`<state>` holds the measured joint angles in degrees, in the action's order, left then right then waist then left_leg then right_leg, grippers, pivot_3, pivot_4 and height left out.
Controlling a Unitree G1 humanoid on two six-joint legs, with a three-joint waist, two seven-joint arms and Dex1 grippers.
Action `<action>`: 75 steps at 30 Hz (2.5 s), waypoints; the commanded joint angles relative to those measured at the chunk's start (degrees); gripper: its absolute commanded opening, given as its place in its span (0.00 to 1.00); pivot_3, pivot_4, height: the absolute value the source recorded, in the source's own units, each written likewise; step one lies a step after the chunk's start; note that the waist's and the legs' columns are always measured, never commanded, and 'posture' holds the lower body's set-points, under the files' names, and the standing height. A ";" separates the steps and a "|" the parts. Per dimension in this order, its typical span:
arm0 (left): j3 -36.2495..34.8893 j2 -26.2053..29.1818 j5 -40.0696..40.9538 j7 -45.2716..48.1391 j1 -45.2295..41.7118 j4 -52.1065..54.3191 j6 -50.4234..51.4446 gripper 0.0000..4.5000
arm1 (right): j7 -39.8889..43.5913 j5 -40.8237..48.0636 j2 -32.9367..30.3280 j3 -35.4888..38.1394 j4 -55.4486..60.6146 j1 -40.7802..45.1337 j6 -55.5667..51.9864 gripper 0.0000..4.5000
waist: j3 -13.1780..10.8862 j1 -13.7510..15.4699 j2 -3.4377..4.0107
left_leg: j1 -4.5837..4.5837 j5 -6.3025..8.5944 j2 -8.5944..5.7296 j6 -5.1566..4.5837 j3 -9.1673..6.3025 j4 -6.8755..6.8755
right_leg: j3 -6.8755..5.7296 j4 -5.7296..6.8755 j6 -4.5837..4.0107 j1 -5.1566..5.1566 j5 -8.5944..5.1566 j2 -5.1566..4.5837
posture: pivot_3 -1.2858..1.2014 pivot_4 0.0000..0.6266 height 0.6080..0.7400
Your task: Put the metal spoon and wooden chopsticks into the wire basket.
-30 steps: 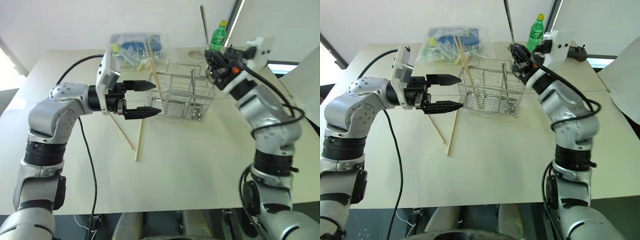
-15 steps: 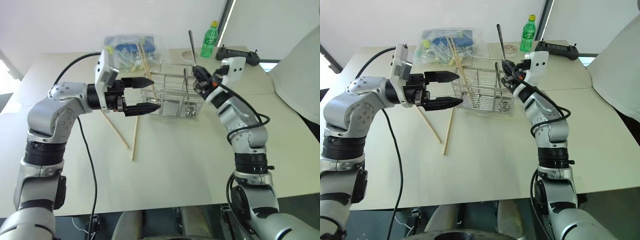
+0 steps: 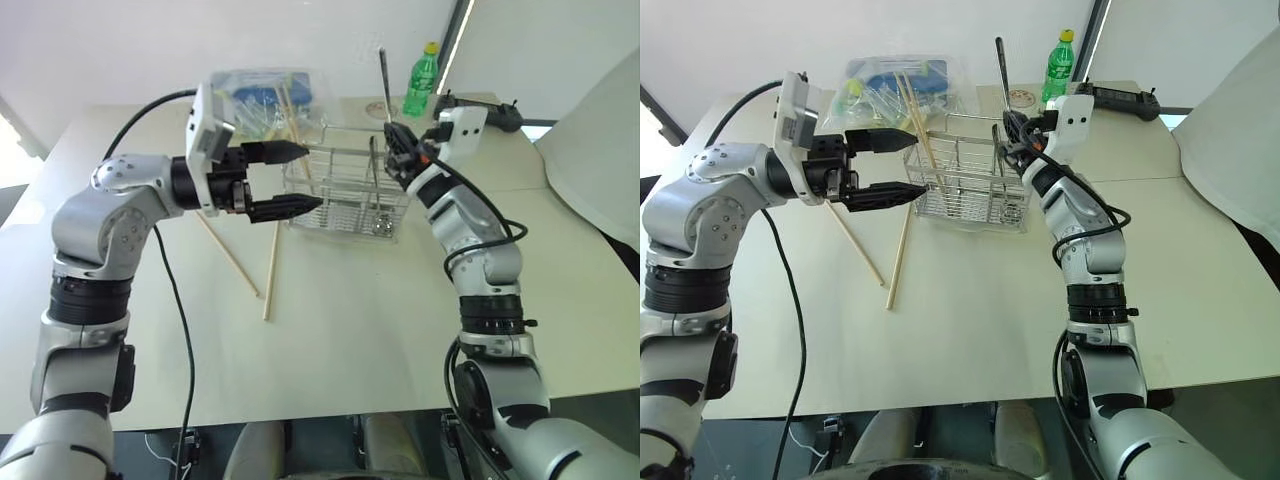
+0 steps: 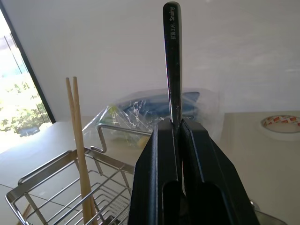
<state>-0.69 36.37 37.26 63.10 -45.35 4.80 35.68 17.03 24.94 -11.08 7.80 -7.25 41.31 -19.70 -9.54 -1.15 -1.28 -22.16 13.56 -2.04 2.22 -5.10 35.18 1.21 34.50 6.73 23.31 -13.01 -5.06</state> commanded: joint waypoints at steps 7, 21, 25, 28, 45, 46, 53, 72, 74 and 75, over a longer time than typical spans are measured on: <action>-1.01 -0.15 -0.31 0.60 -1.73 0.36 -1.10 1.00 | 0.02 0.42 0.27 1.24 4.28 -0.88 0.45 0.86 | 0.00 0.00 0.00 | 0.00 0.00 0.00 0.00 0.00 0.00 | 0.00 0.01 0.00 0.00 0.00 0.00 | 0.52 0.24 0.89; -1.88 0.97 -0.73 0.81 -1.74 -0.33 -0.91 1.00 | 11.16 8.41 -21.06 5.43 26.66 -9.96 -16.25 0.99 | -0.01 0.49 0.01 | -0.06 0.01 -0.01 -0.02 -0.02 0.00 | -0.01 -0.08 0.00 -0.02 0.00 -0.01 | 0.52 0.24 0.89; -3.20 2.54 -0.41 0.08 -0.90 -0.66 -0.32 1.00 | 20.65 18.41 -33.40 11.21 34.96 -15.91 -23.47 0.99 | -0.01 0.20 0.01 | -0.11 0.08 -0.01 -0.14 0.01 -0.01 | -0.01 -0.22 0.01 -0.06 -0.01 -0.02 | 0.52 0.24 0.89; -5.42 4.63 -0.57 -2.04 0.39 -2.19 1.18 1.00 | 28.07 26.74 -42.25 18.91 39.66 -21.99 -29.39 0.99 | -0.01 0.23 0.02 | -0.05 0.10 0.03 -0.17 0.06 0.02 | 0.00 -0.25 0.00 -0.10 -0.02 -0.01 | 0.52 0.24 0.89; -20.60 -13.43 -18.75 -63.60 -10.59 -22.93 32.39 1.00 | 20.03 33.79 -40.60 20.65 52.96 -37.52 -29.97 0.99 | -0.12 2.09 -0.46 | 0.13 0.13 -0.13 -0.17 -0.05 0.14 | -0.12 -0.34 0.43 -0.53 -0.04 -0.34 | 0.52 0.24 0.89; -22.50 -15.68 -19.80 -67.31 -11.13 -22.60 34.53 1.00 | 19.59 33.48 -40.56 20.27 52.91 -37.67 -29.77 0.99 | -0.12 2.00 -0.46 | 0.06 0.13 -0.18 -0.17 -0.05 0.16 | -0.12 -0.35 0.48 -0.48 -0.01 -0.37 | 0.52 0.24 0.89; -30.57 -25.88 -26.18 -82.84 -12.47 -19.84 44.07 1.00 | 18.48 32.84 -40.89 19.29 53.03 -39.36 -28.67 0.99 | -0.13 1.85 -0.51 | 0.06 0.11 -0.24 -0.13 0.04 0.16 | -0.14 -0.34 0.52 -0.43 0.02 -0.39 | 0.52 0.24 0.89; -33.10 -23.69 -25.96 -90.74 -26.41 -55.82 21.11 1.00 | 11.93 35.12 -38.68 19.54 56.56 -43.97 -26.26 0.99 | -0.12 1.90 -0.56 | -0.02 0.02 -0.25 0.06 0.07 0.26 | -0.18 -0.38 0.53 -0.43 0.05 -0.43 | 0.52 0.24 0.89; -32.89 -23.25 -25.83 -91.43 -27.10 -58.49 19.56 1.00 | 11.62 35.09 -38.73 19.78 56.74 -44.77 -25.93 0.99 | -0.12 1.91 -0.56 | -0.02 0.02 -0.25 0.06 0.07 0.26 | -0.19 -0.36 0.54 -0.43 0.05 -0.42 | 0.52 0.24 0.89; -32.67 -23.04 -25.85 -91.69 -27.38 -59.63 18.80 1.00 | 11.44 35.07 -38.72 19.83 56.86 -45.13 -25.76 0.99 | -0.12 1.90 -0.56 | -0.01 0.02 -0.25 0.06 0.07 0.27 | -0.19 -0.36 0.54 -0.44 0.05 -0.42 | 0.52 0.24 0.89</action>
<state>-33.56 12.40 10.81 -27.83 -70.72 -54.07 56.28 28.81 59.35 -50.13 25.78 47.70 -3.84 -46.97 -9.66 0.75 -1.84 -22.16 13.57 -2.29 2.28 -5.02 35.44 1.02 34.14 7.28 22.86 -12.95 -5.48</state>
